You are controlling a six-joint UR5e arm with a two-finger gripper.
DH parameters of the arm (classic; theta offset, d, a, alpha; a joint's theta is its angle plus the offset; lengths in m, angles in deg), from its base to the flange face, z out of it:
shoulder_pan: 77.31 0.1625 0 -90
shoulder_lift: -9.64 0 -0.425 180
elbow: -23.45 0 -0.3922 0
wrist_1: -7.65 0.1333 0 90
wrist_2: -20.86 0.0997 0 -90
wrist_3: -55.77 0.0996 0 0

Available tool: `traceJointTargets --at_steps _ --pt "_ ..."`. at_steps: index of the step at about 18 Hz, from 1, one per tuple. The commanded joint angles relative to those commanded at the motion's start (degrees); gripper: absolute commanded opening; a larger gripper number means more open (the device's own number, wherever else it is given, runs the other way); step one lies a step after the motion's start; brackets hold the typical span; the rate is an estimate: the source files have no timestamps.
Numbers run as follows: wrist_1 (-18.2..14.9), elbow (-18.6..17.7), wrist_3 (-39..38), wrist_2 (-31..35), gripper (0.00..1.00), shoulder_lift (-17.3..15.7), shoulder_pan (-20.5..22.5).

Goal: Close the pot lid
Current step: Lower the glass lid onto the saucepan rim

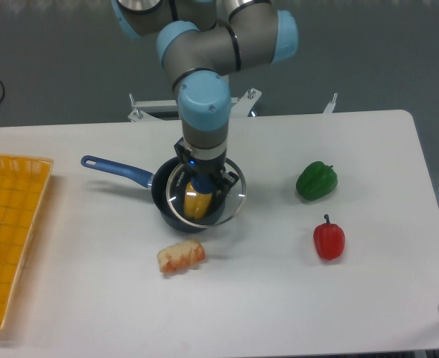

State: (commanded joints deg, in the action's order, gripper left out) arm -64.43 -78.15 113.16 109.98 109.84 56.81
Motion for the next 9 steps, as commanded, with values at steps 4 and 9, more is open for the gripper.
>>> traceJointTargets --at_steps 4,9 --pt "2.3 -1.5 0.1 0.0 0.46 -1.2 -0.4" --pt "3.0 -3.0 0.0 0.3 0.46 -1.2 -1.1"
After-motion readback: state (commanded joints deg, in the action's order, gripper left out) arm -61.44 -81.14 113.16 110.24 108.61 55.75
